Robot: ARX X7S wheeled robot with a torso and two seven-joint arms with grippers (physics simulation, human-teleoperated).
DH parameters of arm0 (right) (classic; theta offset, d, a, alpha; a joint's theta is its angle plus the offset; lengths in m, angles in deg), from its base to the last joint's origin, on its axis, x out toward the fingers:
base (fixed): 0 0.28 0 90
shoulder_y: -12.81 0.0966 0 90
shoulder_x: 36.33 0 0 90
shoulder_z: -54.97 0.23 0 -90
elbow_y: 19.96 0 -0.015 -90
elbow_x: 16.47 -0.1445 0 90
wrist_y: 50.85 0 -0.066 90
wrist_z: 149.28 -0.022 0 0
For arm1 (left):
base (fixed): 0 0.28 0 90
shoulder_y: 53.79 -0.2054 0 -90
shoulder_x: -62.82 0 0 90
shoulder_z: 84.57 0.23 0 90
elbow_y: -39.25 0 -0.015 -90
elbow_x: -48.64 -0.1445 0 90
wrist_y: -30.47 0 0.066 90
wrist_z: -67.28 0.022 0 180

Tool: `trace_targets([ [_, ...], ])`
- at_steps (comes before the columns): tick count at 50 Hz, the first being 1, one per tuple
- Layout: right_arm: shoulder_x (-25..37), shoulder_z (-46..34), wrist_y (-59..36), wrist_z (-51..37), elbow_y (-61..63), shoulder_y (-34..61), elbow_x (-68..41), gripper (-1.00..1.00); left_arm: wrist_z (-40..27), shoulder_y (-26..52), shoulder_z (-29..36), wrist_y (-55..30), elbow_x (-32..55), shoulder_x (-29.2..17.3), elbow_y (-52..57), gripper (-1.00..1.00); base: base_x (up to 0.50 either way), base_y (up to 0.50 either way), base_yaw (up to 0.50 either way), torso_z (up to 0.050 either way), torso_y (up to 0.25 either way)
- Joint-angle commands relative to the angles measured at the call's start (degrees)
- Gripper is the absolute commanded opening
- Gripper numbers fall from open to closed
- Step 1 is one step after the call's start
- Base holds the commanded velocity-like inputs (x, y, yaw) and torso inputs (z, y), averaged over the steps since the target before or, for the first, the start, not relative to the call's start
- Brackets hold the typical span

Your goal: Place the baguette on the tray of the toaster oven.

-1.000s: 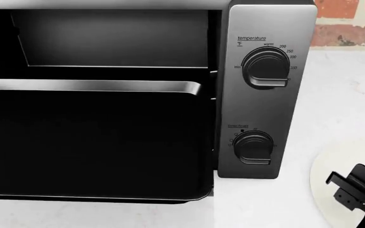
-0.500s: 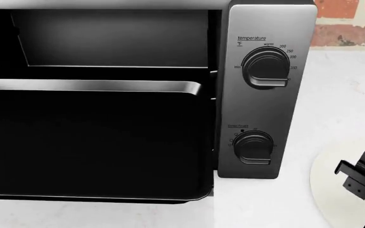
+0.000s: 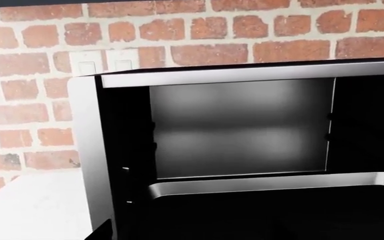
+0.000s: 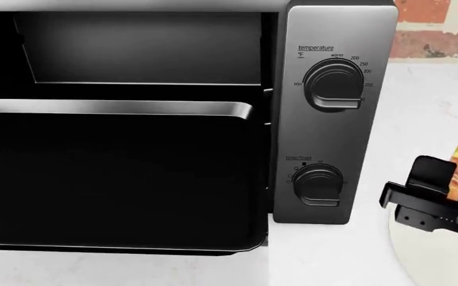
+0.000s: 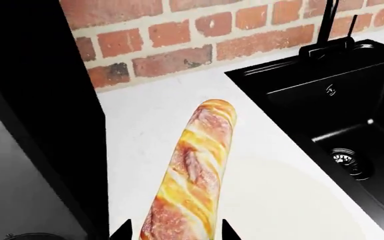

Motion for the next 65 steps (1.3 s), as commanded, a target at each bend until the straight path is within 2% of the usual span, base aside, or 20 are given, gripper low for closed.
trace_targets([
  [1,15.67,-14.49,6.51,-5.68,5.27,6.74,-20.75,-1.0,0.22,-0.07,1.08,0.47,-1.19,0.43,-0.09,1.0,0.0,0.0,0.0,0.0,0.0],
  [9,22.94,-20.31,7.57,-4.65,8.9,14.53,-26.28,-1.0,0.63,-0.31,1.26,0.96,-1.58,0.37,-0.02,1.0,0.0,0.0,0.0,0.0,0.0],
  [19,24.72,-27.45,12.12,-3.77,11.86,23.46,-35.29,-1.0,0.87,-1.33,-0.14,1.64,-0.7,-0.62,0.1,1.0,0.0,0.0,0.0,0.0,0.001],
  [25,23.17,-34.25,13.08,-3.28,10.96,29.99,-39.63,-1.0,0.81,-1.36,-0.12,1.95,-0.53,-0.71,0.09,1.0,0.0,0.0,0.0,0.0,0.0],
  [32,19.84,-37.56,15.62,-1.31,10.65,33.52,-42.93,-1.0,0.7,-1.23,-0.06,2.36,-0.81,-0.75,0.02,1.0,0.0,0.0,0.0,0.0,0.0],
  [33,19.11,-38.39,16.45,-1.12,9.72,34.38,-43.89,-1.0,1.25,-2.75,-2.51,2.76,0.65,-1.85,0.3,1.0,0.0,0.0,0.0,0.0,0.0],
  [45,14.65,-46.49,18.24,-2.36,7.55,47.76,-50.62,-1.0,0.99,-2.21,-1.07,2.99,-0.75,-1.5,-0.1,1.0,0.0,0.0,0.0,0.0,0.0],
  [57,10.35,-49.23,21.95,-0.33,10.45,46.4,-49.16,-1.0,1.04,-2.53,-0.93,3.45,-0.86,-1.71,0.03,1.0,0.0,0.0,0.0,0.0,0.001],
  [65,4.6,-51.36,23.72,1.52,8.54,45.87,-45.86,-1.0,0.36,-2.87,-2.59,4.15,0.54,-2.51,0.33,1.0,0.0,0.0,0.0,0.0,0.0],
])
